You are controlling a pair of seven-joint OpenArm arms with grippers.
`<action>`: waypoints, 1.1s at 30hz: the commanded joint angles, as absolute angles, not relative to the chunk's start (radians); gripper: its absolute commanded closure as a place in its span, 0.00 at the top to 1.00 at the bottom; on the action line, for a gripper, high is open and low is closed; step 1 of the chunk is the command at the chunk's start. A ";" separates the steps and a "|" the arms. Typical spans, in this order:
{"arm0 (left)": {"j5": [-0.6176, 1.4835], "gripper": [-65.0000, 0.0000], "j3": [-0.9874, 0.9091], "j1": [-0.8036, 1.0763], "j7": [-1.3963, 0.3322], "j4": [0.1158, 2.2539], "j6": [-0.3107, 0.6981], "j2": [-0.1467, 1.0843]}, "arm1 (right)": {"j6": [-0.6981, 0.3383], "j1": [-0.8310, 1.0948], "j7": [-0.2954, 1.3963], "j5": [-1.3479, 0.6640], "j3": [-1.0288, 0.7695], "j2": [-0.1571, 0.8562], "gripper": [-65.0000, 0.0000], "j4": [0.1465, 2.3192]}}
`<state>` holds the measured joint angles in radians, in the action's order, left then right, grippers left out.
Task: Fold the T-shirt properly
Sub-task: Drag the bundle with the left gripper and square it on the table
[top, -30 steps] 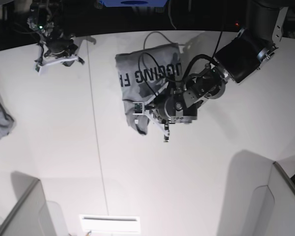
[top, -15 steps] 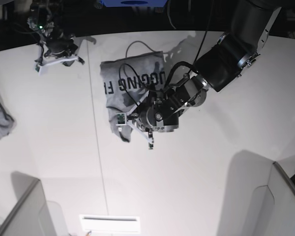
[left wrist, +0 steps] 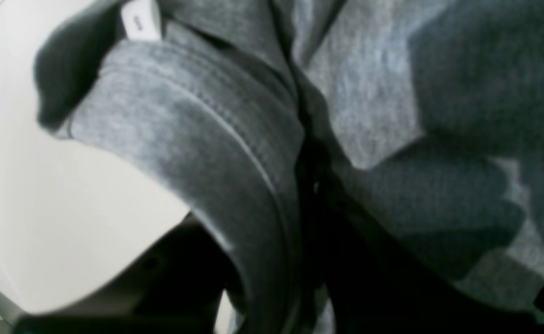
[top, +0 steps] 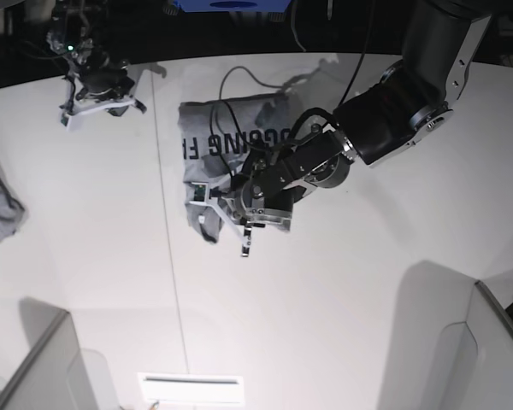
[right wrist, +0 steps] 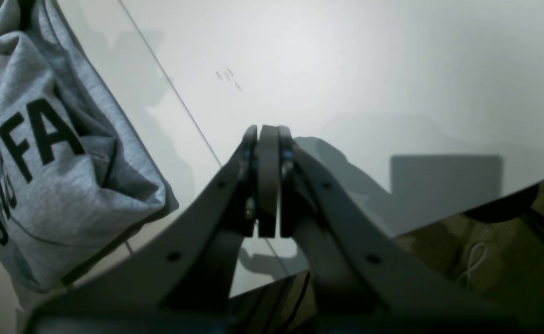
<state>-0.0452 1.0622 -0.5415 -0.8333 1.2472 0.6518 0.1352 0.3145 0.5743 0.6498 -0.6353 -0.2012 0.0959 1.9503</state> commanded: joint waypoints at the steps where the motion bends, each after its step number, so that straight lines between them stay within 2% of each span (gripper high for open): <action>1: 0.012 0.00 1.081 -0.513 -0.845 1.236 0.698 0.136 | 0.308 0.575 0.636 -0.639 -0.205 0.104 0.00 1.966; 16: 0.010 0.00 1.079 -0.545 -0.846 1.239 0.698 0.136 | 0.308 0.573 0.636 -0.639 -0.205 0.104 0.00 1.966; 18: 0.010 0.10 1.079 -0.549 -0.846 1.239 0.698 0.136 | 0.308 0.573 0.636 -0.639 -0.205 0.104 0.00 1.966; 26: 0.012 0.66 1.078 -0.613 -0.849 1.239 0.698 0.107 | 0.308 0.568 0.636 -0.639 -0.197 0.105 0.00 1.966; 29: 0.012 0.76 1.078 -0.645 -0.849 1.239 0.698 0.104 | 0.308 0.565 0.638 -0.639 -0.194 0.105 0.00 1.966; 33: 0.015 0.77 1.078 -0.694 -0.849 1.248 0.698 0.088 | 0.308 0.558 0.641 -0.639 -0.194 0.105 0.00 1.966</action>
